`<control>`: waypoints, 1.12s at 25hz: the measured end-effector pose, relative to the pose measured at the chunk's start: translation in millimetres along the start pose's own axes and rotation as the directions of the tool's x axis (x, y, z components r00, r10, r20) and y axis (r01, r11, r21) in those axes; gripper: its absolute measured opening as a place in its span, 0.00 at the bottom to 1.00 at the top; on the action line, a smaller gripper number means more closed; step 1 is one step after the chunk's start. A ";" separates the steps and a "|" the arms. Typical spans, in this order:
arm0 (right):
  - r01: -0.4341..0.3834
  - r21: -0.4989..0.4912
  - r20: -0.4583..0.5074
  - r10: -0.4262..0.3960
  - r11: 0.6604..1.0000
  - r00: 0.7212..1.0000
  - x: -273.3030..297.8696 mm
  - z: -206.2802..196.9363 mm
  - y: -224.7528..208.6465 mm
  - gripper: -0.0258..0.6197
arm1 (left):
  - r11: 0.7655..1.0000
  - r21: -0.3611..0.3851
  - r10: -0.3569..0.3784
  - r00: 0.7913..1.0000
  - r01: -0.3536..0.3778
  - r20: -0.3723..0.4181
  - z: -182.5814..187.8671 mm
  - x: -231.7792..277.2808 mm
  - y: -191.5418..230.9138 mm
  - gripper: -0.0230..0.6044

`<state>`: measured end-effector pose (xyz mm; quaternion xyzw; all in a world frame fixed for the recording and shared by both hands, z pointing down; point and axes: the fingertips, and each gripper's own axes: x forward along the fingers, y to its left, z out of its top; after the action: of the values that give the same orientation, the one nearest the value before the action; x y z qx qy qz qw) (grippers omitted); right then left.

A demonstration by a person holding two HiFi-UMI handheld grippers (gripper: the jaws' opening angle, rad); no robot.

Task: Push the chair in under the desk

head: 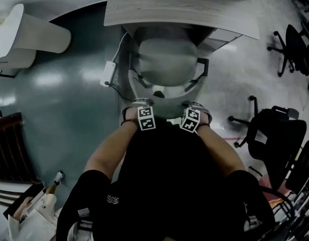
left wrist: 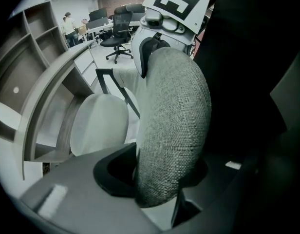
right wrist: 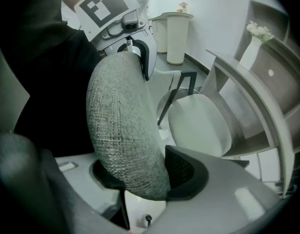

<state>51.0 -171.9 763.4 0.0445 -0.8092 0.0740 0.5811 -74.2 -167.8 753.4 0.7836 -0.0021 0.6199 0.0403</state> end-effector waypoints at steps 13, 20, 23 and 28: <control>-0.006 0.021 -0.020 0.006 1.000 1.000 -4.9 24.3 -85.4 0.34 | 1.000 0.025 -0.020 0.999 0.019 0.032 1.5 -10.7 88.9 0.34; -0.003 0.046 -0.034 0.005 0.999 0.999 -1.3 38.6 -126.3 0.34 | 0.999 0.038 -0.027 0.999 0.025 0.039 -3.9 -15.1 134.5 0.34; 0.001 0.050 -0.051 0.001 0.999 0.999 -1.0 43.8 -146.5 0.34 | 0.999 0.049 -0.025 0.999 0.023 0.041 -5.4 -15.8 156.7 0.34; 0.018 0.058 -0.078 -0.013 0.998 0.997 0.4 49.1 -172.8 0.34 | 0.998 0.065 -0.023 0.999 0.021 0.042 -6.5 -16.7 184.3 0.34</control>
<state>32.3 -350.5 760.2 0.0651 -0.7831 0.0950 0.6111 -94.3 -351.8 749.8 0.7974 0.0256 0.6025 0.0219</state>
